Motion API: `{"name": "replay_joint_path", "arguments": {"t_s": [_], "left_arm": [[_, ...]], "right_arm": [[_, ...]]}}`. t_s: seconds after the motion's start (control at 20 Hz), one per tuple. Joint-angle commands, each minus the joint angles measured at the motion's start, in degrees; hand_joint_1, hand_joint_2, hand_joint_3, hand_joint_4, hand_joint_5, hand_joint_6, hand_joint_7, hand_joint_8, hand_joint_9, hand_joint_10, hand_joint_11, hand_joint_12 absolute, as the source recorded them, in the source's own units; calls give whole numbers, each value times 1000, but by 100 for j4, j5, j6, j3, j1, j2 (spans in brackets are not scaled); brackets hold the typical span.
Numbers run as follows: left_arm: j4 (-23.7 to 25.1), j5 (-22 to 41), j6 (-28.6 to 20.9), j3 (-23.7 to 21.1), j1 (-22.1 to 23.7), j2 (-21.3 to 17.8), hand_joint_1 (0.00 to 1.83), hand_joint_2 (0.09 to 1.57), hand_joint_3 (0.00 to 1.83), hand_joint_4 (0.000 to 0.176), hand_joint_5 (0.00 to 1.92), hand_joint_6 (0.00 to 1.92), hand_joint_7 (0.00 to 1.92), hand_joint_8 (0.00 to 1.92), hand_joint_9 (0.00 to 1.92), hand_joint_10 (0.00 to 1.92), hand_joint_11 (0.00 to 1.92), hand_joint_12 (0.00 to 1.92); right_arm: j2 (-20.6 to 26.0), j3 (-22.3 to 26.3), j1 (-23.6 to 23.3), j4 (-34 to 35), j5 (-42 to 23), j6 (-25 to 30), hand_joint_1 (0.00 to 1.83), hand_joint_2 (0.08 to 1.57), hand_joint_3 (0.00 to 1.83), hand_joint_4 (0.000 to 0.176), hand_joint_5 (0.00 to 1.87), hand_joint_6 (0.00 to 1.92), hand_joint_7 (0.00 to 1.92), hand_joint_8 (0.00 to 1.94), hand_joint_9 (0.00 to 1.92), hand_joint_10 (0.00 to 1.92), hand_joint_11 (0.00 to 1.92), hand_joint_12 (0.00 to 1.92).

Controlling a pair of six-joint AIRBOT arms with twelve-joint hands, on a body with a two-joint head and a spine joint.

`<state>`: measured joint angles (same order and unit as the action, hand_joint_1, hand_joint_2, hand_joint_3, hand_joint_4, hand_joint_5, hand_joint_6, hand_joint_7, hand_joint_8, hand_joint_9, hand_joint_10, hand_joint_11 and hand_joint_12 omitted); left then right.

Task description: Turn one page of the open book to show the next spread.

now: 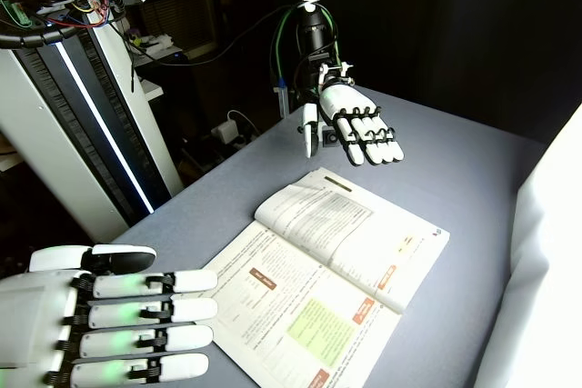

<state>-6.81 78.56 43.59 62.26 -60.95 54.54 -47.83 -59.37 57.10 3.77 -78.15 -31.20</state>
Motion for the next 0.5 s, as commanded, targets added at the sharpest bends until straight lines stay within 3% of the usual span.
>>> {"name": "replay_joint_path", "arguments": {"t_s": [0.0, 0.05, 0.1, 0.15, 0.2, 0.25, 0.3, 0.35, 0.4, 0.45], "left_arm": [[-111, 957, -34, 26, 29, 28, 269, 1320, 0, 115, 0, 0, 0, 0, 0, 0, 0, 0], [-144, 1073, -35, 26, 18, 26, 329, 1294, 0, 112, 0, 0, 0, 0, 0, 0, 0, 0], [-193, 1204, -48, 30, 5, 22, 262, 1293, 0, 105, 0, 0, 0, 0, 0, 0, 0, 0], [-238, 1305, -87, 51, -2, 20, 143, 1318, 0, 117, 0, 0, 0, 0, 0, 0, 0, 0], [-272, 1402, -133, 71, -6, 20, 170, 1338, 6, 113, 0, 0, 0, 0, 0, 0, 0, 0], [-306, 1538, -177, 93, -13, 20, 91, 1343, 7, 159, 0, 0, 0, 0, 0, 0, 0, 0], [-357, 1720, -188, 94, -23, 5, 125, 1249, 0, 123, 120, 25, 23, 2, 0, 0, 0, 0], [-386, 1850, -188, 95, -23, -13, 193, 1251, 1, 138, 162, 34, 4, 0, 0, 0, 0, 0], [-413, 1984, -188, 96, -23, -34, 294, 1222, 0, 123, 194, 42, 0, 0, 0, 0, 0, 0], [-427, 2052, -219, 85, -9, -74, 197, 1219, 0, 165, 133, 13, 0, 0, 0, 0, 0, 0]], "right_arm": [[47, 6, -15, 213, -1049, -2, 155, 1432, 11, 16, 0, 0, 0, 0, 0, 0, 0, 0], [52, 11, -1, 261, -1195, -21, 74, 1434, 11, 0, 0, 0, 0, 0, 0, 0, 0, 0], [74, 11, 0, 276, -1312, -21, 14, 1443, 14, 0, 0, 0, 0, 0, 0, 0, 0, 0], [103, 11, 0, 280, -1425, -3, 2, 1459, 21, 0, 0, 0, 0, 0, 0, 0, 0, 0], [131, 18, 0, 280, -1513, 4, 3, 1472, 26, 0, 0, 0, 0, 0, 0, 0, 0, 0], [162, 23, 0, 280, -1622, 39, 18, 1460, 15, 0, 0, 0, 0, 0, 0, 0, 0, 0], [188, 22, 0, 278, -1716, 86, 15, 1451, 9, 0, 0, 0, 0, 0, 0, 0, 0, 0], [210, 20, -1, 255, -1771, 111, 176, 1397, 0, 23, 51, 23, 0, 0, 8, 4, 0, 0], [236, 19, -1, 226, -1842, 153, 136, 1398, 0, 39, 9, 4, 0, 0, 22, 10, 0, 0], [268, 19, -1, 203, -1908, 187, 87, 1392, 0, 39, 1, 0, 0, 0, 15, 8, 8, 5]]}}
